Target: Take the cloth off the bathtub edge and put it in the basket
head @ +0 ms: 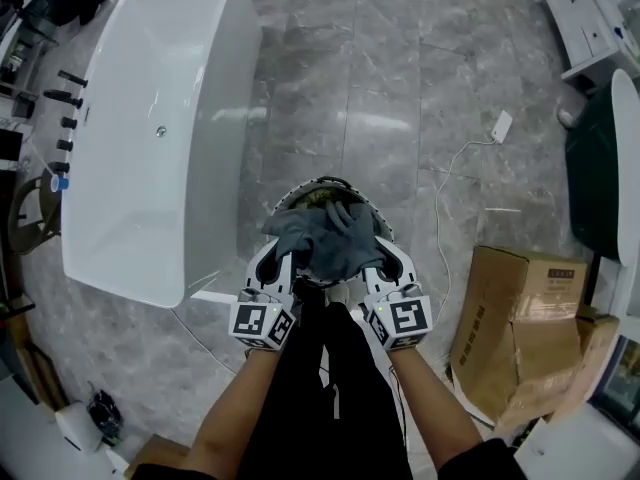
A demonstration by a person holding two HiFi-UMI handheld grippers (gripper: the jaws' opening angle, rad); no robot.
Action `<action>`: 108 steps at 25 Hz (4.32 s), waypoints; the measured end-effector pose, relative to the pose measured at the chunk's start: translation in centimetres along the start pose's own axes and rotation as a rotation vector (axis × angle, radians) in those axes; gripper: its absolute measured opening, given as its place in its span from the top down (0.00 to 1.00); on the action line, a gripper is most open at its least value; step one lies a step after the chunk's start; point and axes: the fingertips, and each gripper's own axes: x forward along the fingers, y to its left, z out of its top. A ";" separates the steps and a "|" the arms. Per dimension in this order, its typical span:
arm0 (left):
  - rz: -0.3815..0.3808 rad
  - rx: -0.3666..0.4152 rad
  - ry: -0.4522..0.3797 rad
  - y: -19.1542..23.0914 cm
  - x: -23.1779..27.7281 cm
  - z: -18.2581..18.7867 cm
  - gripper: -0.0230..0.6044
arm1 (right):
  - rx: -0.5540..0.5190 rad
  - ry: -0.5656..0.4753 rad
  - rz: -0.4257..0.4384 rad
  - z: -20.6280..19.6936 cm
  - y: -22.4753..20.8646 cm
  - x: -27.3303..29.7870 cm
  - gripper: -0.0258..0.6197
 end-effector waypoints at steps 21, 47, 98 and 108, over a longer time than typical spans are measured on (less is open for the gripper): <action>-0.023 -0.031 0.244 7.5 10.1 -24.1 0.91 | 0.045 0.249 -0.089 -24.0 -5.9 10.6 0.90; -0.005 0.048 0.429 13.0 15.1 -32.7 0.73 | 0.093 0.475 -0.154 -32.9 -8.9 16.2 0.86; -0.162 0.114 -0.083 -16.6 -9.3 12.1 0.94 | 0.116 -0.167 -0.028 12.2 5.4 -15.4 0.90; -0.108 0.214 -0.173 -20.2 -14.6 18.6 0.94 | -0.051 -0.276 -0.007 20.0 9.2 -20.8 0.91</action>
